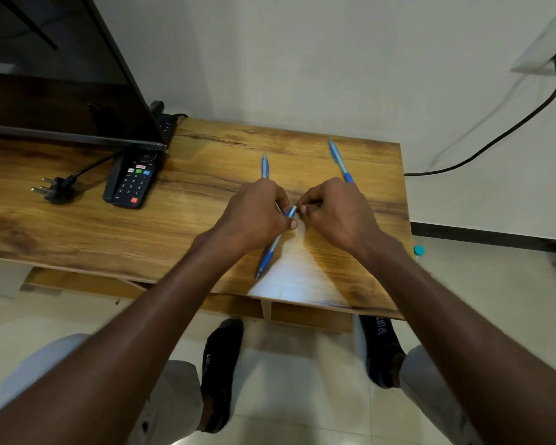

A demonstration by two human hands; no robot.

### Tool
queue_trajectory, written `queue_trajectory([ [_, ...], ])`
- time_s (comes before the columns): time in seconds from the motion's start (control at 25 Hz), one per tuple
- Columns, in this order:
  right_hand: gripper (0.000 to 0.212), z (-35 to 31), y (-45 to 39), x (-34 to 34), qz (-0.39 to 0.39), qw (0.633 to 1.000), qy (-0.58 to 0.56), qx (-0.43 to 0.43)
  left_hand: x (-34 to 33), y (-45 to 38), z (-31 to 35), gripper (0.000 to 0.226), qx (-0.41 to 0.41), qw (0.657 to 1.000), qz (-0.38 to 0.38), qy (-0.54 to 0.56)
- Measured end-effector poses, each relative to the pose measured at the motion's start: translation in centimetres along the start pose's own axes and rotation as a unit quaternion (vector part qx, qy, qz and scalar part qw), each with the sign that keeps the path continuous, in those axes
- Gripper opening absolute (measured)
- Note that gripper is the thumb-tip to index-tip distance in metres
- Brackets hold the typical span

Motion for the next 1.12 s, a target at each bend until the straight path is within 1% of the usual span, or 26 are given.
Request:
queue_trajectory([
  [0.16, 0.018, 0.6, -0.1, 1.1, 0.055, 0.998, -0.014, -0.015, -1.3, -0.5, 0.4, 0.019, -0.010, 0.998, 0.036, -0.046],
  [0.32, 0.015, 2.3, 0.6, 2.7, 0.094, 0.994, -0.007, -0.048, -2.2, -0.5, 0.6, 0.027, -0.007, 0.993, 0.067, -0.096],
  [0.56, 0.014, 4.3, 2.2, 4.0, 0.062, 0.994, 0.052, -0.072, -2.4, -0.2, 1.3, 0.032, -0.022, 0.985, 0.077, -0.152],
  [0.72, 0.024, 4.8, 2.6, 4.1, 0.015, 0.993, 0.096, -0.073, -1.8, -0.4, 1.1, 0.031, -0.001, 0.983, 0.065, -0.171],
  [0.84, 0.019, 4.7, 2.5, 3.6, -0.013, 0.991, 0.119, -0.067, -1.5, -0.3, 0.8, 0.031, 0.003, 0.982, 0.070, -0.177],
  [0.96, 0.013, 4.3, 2.4, 3.3, -0.010, 0.992, 0.103, -0.073, -1.6, -0.2, 0.9, 0.035, 0.005, 0.983, 0.068, -0.170],
  [1.04, 0.014, 4.2, 2.4, 3.3, 0.003, 0.995, 0.066, -0.078, -1.6, -0.2, 1.0, 0.036, 0.007, 0.983, 0.076, -0.169],
  [1.12, 0.014, 3.9, 2.3, 3.4, 0.021, 0.996, 0.013, -0.080, -1.2, -0.3, 1.0, 0.028, -0.002, 0.984, 0.095, -0.150],
])
Point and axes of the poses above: each hand's wrist, its own y-axis away from the middle knuckle, its own x-axis out of the back of the hand, z = x × y, the point moved 1 cm from there along -y, towards the middle knuckle, and after that the axes turned 5 degrees about x, right-handed, at the moved point
